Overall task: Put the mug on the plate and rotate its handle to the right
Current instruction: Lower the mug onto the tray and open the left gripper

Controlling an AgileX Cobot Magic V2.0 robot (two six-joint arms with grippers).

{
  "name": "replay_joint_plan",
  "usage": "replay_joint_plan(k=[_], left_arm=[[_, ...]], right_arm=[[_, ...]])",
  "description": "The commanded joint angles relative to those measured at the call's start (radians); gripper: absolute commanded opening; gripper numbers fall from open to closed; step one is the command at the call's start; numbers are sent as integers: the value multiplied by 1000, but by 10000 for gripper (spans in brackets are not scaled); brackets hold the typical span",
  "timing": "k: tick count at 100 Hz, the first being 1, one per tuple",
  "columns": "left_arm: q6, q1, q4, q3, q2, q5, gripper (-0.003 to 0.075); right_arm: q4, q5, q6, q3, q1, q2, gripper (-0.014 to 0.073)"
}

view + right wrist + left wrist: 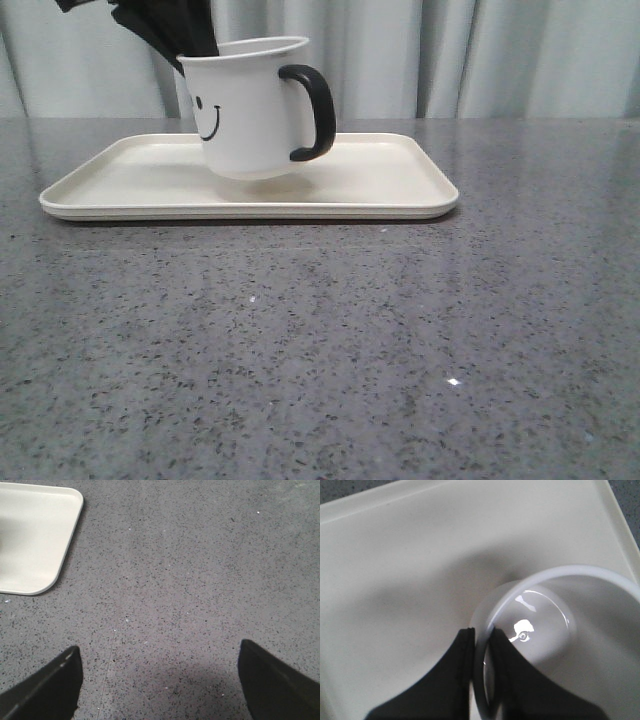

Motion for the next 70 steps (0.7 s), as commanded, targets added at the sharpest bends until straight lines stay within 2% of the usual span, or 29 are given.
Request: replay_joint_plan(k=[1,62,70], left_arm=[[-15,-11,-7,-38,-28,-21,-20],[-29,-11,25,-38,-9,-2,-17],[-29,-11,25,-38,-9,-2,7]], right_arm=[[3,-70,-2,-32,1,8,625],[3,-75,-2,-32,1,8,625],[3,-75,-2,-32,1,8,625]])
